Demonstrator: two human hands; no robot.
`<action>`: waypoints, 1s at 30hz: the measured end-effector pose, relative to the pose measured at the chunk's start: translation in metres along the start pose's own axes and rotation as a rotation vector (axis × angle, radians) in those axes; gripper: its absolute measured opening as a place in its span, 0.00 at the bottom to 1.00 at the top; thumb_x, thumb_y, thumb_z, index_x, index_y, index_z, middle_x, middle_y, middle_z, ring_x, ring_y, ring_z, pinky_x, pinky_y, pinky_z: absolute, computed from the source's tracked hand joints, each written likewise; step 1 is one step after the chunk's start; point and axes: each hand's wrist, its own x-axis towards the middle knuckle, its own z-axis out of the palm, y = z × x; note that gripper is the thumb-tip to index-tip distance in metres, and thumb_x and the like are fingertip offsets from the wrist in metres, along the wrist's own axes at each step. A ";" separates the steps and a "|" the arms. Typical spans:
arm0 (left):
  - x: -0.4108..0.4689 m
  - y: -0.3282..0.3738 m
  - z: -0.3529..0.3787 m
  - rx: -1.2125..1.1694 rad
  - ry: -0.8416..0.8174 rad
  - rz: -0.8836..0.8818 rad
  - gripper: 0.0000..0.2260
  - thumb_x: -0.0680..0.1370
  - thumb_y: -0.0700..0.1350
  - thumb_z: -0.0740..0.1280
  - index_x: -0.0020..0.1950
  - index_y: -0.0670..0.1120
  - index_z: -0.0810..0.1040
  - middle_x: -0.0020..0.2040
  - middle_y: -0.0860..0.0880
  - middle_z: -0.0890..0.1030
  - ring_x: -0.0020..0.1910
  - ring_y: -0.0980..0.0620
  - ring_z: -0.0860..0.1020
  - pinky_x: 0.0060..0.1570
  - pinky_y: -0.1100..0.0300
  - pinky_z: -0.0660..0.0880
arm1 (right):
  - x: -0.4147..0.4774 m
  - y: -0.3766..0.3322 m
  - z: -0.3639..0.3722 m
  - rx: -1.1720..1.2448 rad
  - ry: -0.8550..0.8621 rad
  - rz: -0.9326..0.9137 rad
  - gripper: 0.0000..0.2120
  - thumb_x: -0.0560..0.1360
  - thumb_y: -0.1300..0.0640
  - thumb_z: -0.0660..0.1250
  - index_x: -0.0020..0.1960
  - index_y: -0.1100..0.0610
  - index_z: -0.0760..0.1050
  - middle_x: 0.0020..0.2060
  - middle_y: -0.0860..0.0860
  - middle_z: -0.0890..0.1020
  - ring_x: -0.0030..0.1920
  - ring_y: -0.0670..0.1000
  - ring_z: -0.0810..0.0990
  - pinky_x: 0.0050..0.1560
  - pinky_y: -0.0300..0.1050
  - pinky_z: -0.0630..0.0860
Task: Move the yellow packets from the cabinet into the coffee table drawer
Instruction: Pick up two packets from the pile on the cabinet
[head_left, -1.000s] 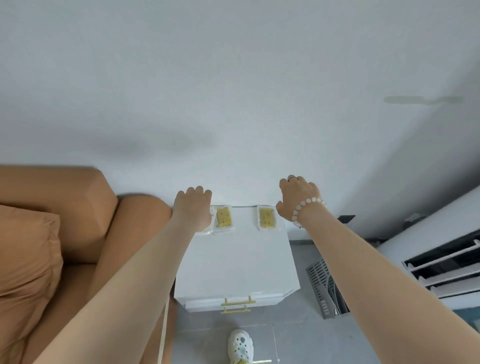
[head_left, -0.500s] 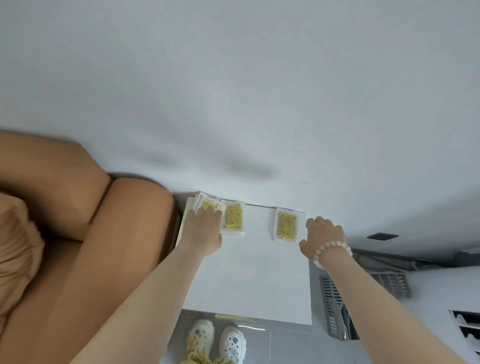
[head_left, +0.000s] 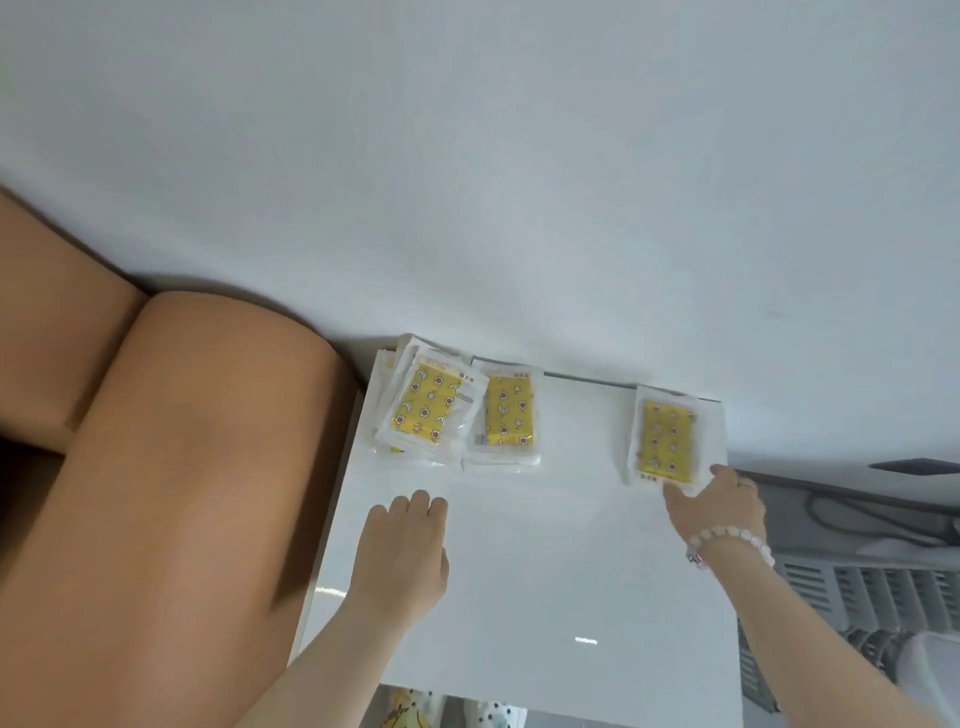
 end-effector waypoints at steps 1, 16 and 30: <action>0.001 0.002 0.010 -0.003 0.006 0.028 0.19 0.48 0.43 0.80 0.34 0.44 0.77 0.27 0.50 0.70 0.23 0.50 0.69 0.25 0.59 0.59 | 0.012 -0.004 0.004 0.025 0.022 0.017 0.30 0.76 0.49 0.65 0.72 0.61 0.60 0.69 0.61 0.65 0.69 0.61 0.64 0.61 0.57 0.69; 0.018 -0.004 0.044 -0.101 0.114 0.145 0.17 0.54 0.43 0.79 0.39 0.46 0.80 0.31 0.51 0.73 0.26 0.51 0.72 0.25 0.59 0.69 | 0.064 -0.010 0.054 0.187 0.132 0.287 0.37 0.64 0.36 0.73 0.61 0.62 0.70 0.53 0.60 0.78 0.55 0.60 0.79 0.55 0.57 0.76; 0.021 -0.005 0.046 -0.082 0.116 0.152 0.17 0.52 0.41 0.79 0.37 0.44 0.79 0.30 0.50 0.72 0.24 0.50 0.71 0.24 0.59 0.68 | 0.057 -0.022 0.052 0.256 0.211 0.142 0.28 0.72 0.48 0.72 0.64 0.62 0.67 0.62 0.59 0.71 0.64 0.58 0.69 0.49 0.52 0.71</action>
